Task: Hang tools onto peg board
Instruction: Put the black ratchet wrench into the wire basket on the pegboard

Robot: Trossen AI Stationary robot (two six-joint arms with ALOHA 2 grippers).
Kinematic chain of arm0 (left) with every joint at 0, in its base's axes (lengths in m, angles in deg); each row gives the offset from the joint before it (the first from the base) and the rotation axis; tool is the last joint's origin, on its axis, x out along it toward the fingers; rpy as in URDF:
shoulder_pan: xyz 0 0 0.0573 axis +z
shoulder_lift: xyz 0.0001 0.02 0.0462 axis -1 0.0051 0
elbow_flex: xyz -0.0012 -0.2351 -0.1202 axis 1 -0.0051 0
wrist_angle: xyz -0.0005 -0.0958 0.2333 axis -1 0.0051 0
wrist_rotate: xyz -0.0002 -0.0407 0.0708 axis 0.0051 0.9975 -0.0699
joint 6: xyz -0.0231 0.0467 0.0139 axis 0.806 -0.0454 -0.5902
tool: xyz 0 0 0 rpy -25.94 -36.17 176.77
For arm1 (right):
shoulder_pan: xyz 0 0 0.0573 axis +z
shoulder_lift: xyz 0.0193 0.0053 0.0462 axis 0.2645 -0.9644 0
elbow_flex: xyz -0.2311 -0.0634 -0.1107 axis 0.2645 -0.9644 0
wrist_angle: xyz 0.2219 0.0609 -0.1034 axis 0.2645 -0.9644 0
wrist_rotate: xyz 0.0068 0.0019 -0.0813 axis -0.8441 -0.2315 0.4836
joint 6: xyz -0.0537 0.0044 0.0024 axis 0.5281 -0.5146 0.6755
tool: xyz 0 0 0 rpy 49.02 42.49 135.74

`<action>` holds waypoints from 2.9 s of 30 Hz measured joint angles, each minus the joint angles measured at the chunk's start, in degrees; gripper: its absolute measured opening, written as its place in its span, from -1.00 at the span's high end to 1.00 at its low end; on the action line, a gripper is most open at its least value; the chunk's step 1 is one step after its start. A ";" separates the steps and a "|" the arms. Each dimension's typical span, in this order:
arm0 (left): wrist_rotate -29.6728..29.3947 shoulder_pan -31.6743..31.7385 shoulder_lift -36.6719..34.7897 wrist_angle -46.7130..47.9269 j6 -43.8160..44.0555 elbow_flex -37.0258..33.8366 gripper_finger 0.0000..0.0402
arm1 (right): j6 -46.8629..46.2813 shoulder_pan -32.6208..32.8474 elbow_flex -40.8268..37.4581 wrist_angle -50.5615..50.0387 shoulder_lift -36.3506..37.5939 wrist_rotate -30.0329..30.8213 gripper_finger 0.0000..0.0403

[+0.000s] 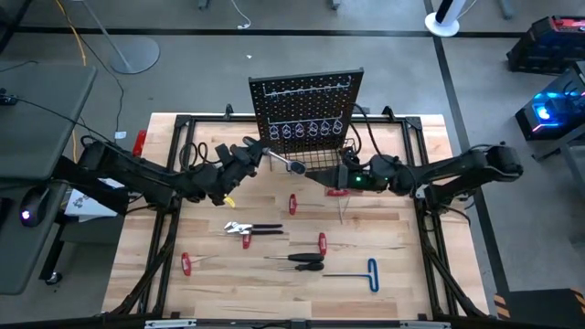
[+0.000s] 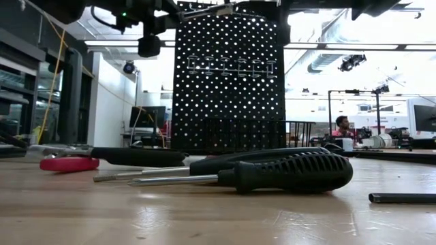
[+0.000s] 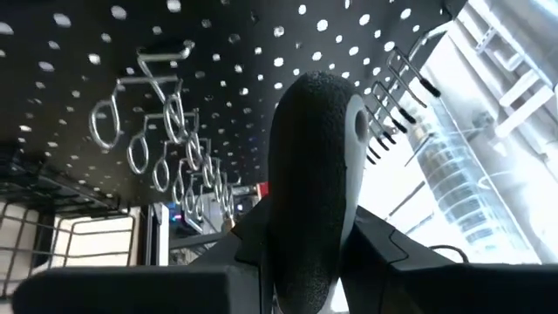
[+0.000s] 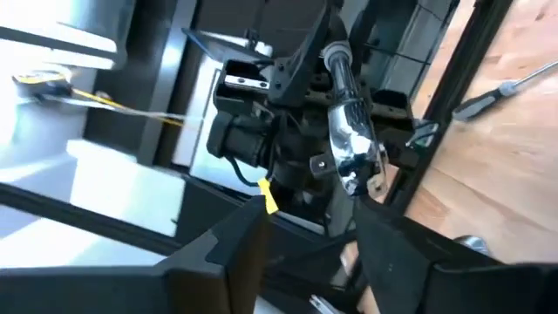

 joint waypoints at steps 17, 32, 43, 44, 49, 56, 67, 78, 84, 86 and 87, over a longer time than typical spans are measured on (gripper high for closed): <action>4.31 -0.44 -0.09 -0.18 5.86 0.09 0.62 | 0.90 -0.12 0.01 0.83 -0.75 3.06 0.06; 7.02 2.17 -0.09 6.35 12.65 0.30 0.62 | 2.34 -0.31 0.04 -1.65 -0.75 3.45 0.06; 43.80 8.24 0.36 23.33 9.78 6.67 0.62 | 2.86 -1.71 0.06 -5.82 -0.78 -9.34 0.06; 45.34 8.87 0.58 23.52 8.88 7.07 0.62 | 2.70 -1.71 0.06 -6.15 -0.78 -10.12 0.06; 44.73 9.49 1.07 27.31 4.67 9.48 0.62 | 2.24 -1.60 0.06 -7.15 -0.78 -12.73 0.06; 41.59 8.14 1.12 31.18 2.53 11.67 0.62 | 2.42 -1.06 0.06 -11.10 -0.75 -12.23 0.06; 39.73 7.19 5.07 30.37 5.31 12.80 0.62 | 2.85 -1.10 0.06 -11.64 -1.41 -10.75 0.06; 43.65 7.10 10.13 31.44 2.94 18.60 0.62 | 7.39 -1.04 5.26 -12.27 -6.31 -17.79 0.07; 42.09 7.10 6.91 38.55 2.39 18.56 0.62 | 8.45 -1.06 5.26 -13.64 -6.15 -16.40 0.10; 41.89 7.08 6.80 38.76 2.36 18.56 0.62 | 8.45 -1.18 5.26 -13.74 -6.15 -15.00 0.18; 42.02 7.08 6.80 38.76 2.50 18.56 0.62 | 8.45 -1.21 5.26 -13.89 -6.12 -14.19 0.25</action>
